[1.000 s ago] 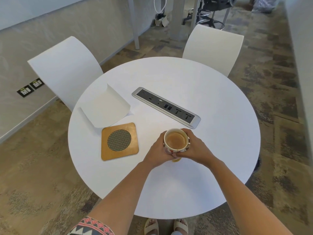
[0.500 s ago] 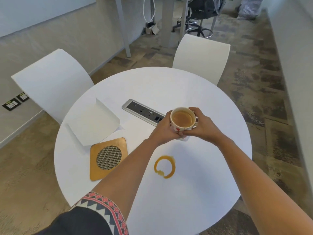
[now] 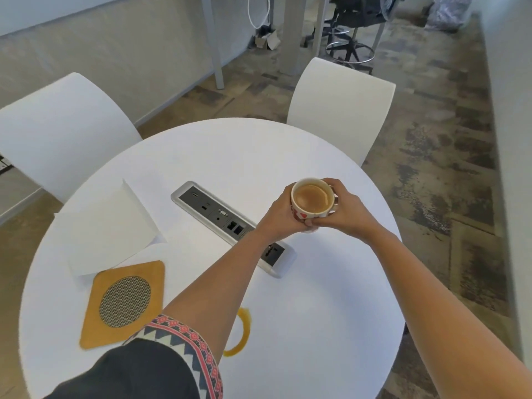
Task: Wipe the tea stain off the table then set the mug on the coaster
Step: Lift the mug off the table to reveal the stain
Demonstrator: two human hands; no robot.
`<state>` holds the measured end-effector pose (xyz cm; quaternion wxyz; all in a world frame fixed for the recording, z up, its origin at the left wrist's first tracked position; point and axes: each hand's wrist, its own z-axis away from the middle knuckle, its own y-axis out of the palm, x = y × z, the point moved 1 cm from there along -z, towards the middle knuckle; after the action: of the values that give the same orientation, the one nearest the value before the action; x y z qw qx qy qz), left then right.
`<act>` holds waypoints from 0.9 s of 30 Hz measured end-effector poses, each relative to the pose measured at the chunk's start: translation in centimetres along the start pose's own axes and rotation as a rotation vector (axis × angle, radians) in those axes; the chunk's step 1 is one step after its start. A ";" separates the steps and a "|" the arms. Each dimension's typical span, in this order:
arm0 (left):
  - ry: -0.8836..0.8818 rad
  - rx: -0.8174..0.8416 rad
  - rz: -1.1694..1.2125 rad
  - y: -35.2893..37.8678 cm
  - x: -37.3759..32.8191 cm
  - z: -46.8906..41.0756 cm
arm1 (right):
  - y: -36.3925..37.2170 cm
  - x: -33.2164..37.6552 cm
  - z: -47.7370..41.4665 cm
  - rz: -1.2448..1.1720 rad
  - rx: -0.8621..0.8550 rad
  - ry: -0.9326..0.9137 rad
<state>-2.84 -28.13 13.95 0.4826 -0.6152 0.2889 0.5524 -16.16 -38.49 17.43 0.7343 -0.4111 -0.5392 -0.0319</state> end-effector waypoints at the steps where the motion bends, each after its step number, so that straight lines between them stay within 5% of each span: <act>1: -0.008 -0.003 0.002 0.4 0.2 -0.7 | -0.3 -0.6 -0.5 0.000 0.005 0.002; 27: -0.052 -0.043 0.033 4.4 5.8 -5.0 | 0.2 -7.4 -3.8 -0.051 0.088 0.064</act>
<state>-3.51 -33.32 6.83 0.4675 -0.6058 0.2745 0.5822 -16.21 -43.73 11.00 0.7676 -0.3634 -0.5264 -0.0398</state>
